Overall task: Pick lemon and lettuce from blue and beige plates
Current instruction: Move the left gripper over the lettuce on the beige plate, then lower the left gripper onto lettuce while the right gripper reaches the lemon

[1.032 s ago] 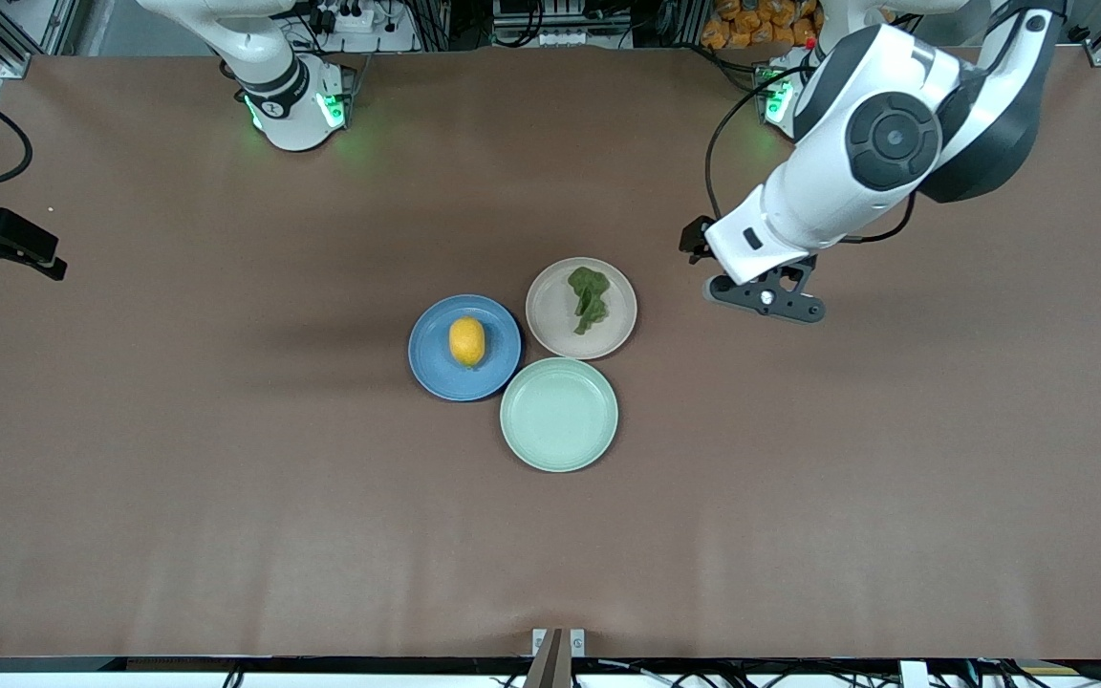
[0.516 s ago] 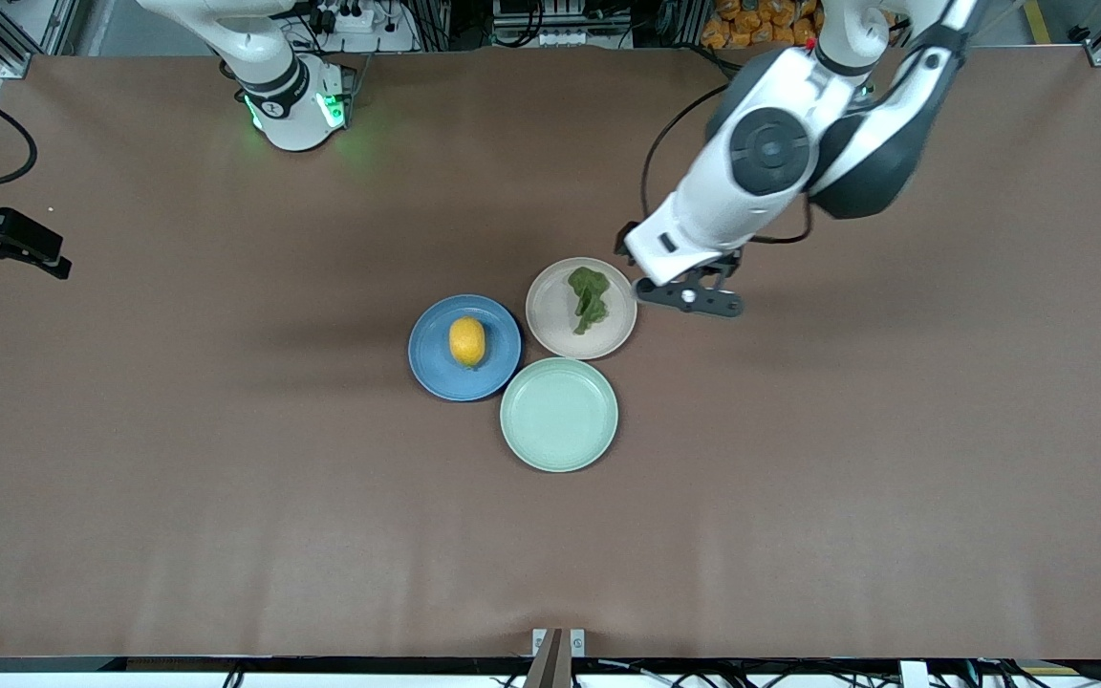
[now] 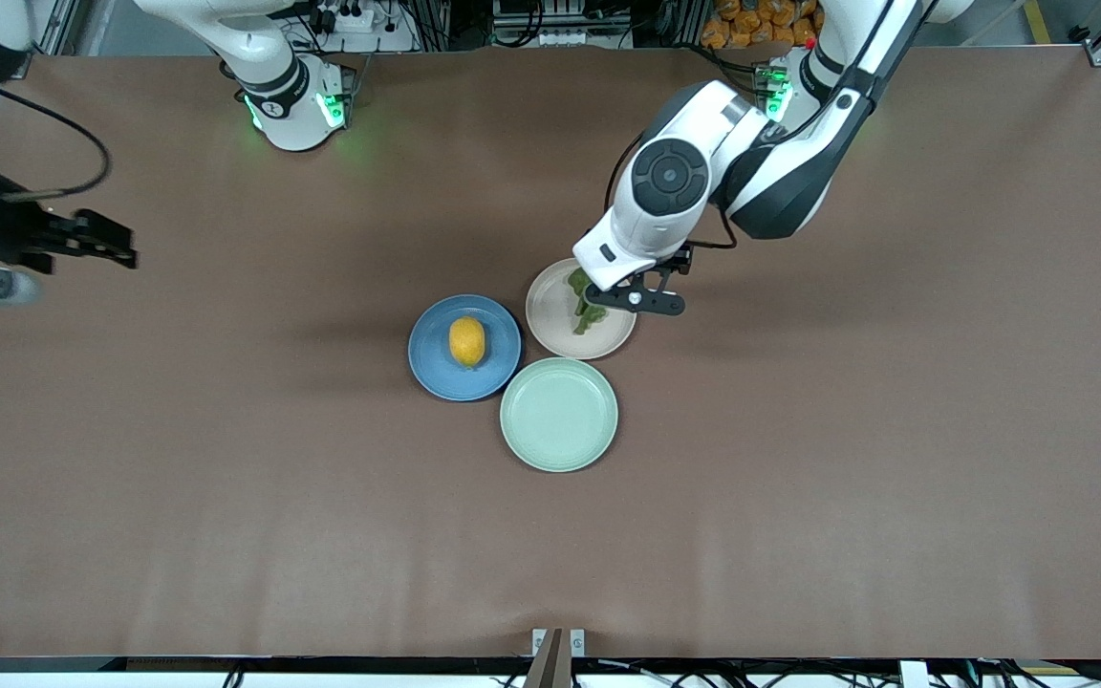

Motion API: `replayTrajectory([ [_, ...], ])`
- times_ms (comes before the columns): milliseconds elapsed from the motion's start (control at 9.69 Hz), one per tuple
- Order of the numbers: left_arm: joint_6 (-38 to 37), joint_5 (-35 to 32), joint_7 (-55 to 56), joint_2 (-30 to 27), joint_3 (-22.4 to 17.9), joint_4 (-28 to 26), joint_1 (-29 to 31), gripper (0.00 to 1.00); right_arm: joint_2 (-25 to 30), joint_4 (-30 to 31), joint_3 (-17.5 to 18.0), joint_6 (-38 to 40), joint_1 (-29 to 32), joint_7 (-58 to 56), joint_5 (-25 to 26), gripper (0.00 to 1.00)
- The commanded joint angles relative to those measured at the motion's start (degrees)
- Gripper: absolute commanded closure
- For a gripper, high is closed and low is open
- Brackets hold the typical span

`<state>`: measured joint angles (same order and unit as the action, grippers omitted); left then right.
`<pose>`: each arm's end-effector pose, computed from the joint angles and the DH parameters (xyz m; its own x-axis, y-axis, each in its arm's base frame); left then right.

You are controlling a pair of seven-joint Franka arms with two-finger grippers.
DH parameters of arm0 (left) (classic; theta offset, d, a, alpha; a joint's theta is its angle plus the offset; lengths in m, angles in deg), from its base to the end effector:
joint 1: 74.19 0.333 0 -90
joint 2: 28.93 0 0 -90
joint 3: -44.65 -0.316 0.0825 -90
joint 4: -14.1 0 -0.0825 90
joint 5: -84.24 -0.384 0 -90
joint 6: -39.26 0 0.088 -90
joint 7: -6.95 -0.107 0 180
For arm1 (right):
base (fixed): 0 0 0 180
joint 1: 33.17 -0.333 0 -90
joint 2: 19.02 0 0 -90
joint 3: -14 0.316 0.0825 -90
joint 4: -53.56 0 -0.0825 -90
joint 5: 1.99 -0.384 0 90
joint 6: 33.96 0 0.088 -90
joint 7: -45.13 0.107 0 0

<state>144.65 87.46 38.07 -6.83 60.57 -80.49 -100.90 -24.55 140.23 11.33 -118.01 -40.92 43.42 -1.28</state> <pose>0.4798 -0.4239 0.3827 0.9567 -0.1696 -0.2365 -0.1658 -0.9855 0.0363 0.5691 0.0504 0.5890 0.9831 0.1156 -0.1421 0.1186 -0.9929 0.0126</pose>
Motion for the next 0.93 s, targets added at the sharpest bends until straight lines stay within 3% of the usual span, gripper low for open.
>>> replayTrajectory([
  [0,0.3,-1.5,1.5,0.6,-0.3,0.3,-0.5,0.0,-1.8,-0.9,-0.1,0.4,-4.7,0.7,-0.2,0.0],
  [413,3.1,-1.5,3.1,1.4,-0.3,-1.5,-1.4,0.0,-5.6,-0.8,-0.1,-2.5,-12.5,6.0,-0.3,0.0],
  [825,8.4,-1.6,4.5,2.9,-0.3,-4.1,-2.4,0.0,-8.7,0.7,-0.1,-8.8,-15.7,15.6,-3.4,0.0],
])
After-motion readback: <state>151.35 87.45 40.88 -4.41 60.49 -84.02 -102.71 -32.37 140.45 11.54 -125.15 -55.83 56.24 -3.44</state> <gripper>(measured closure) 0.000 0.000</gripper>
